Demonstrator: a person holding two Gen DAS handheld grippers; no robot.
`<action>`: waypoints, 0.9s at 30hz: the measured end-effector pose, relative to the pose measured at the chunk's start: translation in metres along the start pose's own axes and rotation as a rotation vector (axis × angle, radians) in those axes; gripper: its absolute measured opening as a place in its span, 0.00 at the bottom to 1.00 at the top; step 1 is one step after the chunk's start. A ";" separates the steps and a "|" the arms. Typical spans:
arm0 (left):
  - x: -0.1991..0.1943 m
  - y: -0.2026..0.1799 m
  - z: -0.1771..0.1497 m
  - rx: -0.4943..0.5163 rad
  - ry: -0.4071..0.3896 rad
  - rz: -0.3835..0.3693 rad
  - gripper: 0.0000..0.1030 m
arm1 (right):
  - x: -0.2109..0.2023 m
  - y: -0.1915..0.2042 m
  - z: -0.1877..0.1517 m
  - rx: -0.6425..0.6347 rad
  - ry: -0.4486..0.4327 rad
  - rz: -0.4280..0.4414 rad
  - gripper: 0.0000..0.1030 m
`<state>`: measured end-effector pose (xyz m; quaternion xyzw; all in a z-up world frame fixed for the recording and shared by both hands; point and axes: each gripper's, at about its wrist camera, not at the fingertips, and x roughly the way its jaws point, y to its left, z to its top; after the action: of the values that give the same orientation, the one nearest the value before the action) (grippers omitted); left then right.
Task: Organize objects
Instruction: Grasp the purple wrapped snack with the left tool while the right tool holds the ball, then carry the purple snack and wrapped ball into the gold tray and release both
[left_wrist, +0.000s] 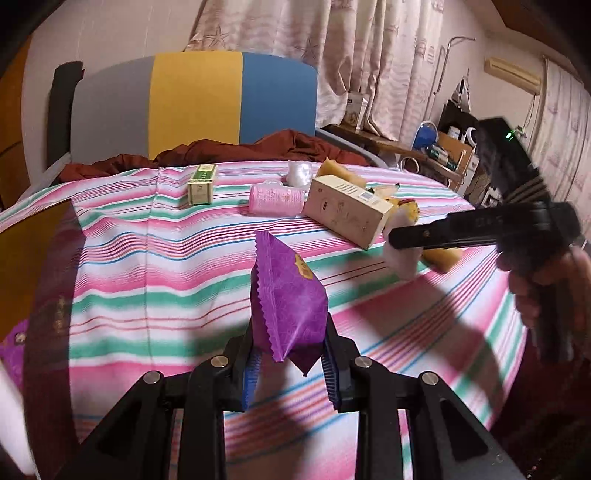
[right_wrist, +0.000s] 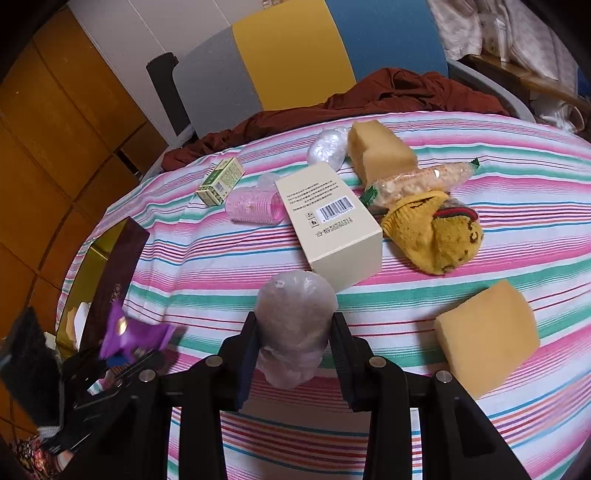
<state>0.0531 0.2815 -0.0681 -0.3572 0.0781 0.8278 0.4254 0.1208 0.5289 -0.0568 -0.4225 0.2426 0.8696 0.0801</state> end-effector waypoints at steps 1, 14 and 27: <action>-0.005 0.002 -0.001 -0.013 -0.001 -0.008 0.28 | 0.000 0.000 -0.001 -0.002 0.001 0.001 0.37; -0.088 0.064 -0.010 -0.167 -0.090 0.037 0.28 | 0.004 0.025 -0.007 -0.120 -0.047 -0.005 0.37; -0.146 0.183 -0.031 -0.422 -0.128 0.201 0.28 | -0.016 0.098 -0.018 -0.234 -0.126 0.138 0.37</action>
<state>-0.0139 0.0594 -0.0266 -0.3756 -0.0885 0.8848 0.2610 0.1095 0.4357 -0.0190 -0.3557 0.1627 0.9202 -0.0146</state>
